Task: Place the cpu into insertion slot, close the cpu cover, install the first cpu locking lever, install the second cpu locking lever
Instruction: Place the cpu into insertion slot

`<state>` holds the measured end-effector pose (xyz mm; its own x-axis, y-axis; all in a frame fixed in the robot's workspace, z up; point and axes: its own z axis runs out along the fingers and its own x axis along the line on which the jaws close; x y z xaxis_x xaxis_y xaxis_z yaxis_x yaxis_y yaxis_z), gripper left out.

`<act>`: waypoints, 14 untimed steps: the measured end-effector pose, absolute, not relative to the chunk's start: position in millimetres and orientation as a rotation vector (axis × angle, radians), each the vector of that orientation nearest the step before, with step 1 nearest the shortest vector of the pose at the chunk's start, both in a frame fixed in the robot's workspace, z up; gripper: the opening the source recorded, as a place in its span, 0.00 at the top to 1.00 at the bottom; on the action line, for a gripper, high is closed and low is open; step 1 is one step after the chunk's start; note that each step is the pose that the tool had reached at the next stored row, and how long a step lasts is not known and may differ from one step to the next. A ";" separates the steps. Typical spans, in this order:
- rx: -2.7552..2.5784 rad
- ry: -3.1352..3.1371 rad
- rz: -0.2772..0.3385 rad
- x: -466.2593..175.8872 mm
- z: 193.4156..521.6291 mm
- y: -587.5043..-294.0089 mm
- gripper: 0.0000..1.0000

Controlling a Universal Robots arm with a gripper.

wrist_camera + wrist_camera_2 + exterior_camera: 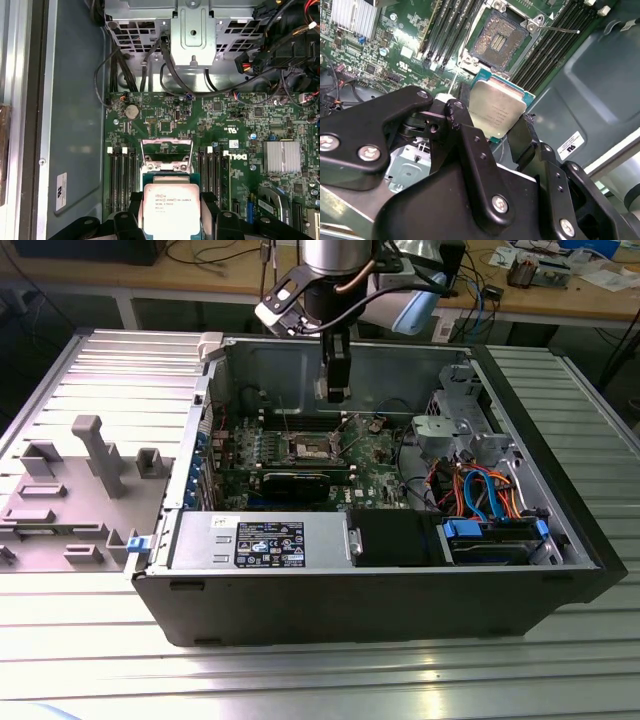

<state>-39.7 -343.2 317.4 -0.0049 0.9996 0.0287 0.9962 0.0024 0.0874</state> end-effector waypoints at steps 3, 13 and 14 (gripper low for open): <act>2.185 2.196 0.128 -39.9 308.8 -343.2 0.46; 2.186 2.195 0.128 -46.0 297.9 -343.2 0.46; 2.186 2.195 0.128 -46.0 297.3 -343.2 0.46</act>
<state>-46.0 -343.2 297.3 -0.0051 0.9996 0.0291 0.9961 0.0025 0.0877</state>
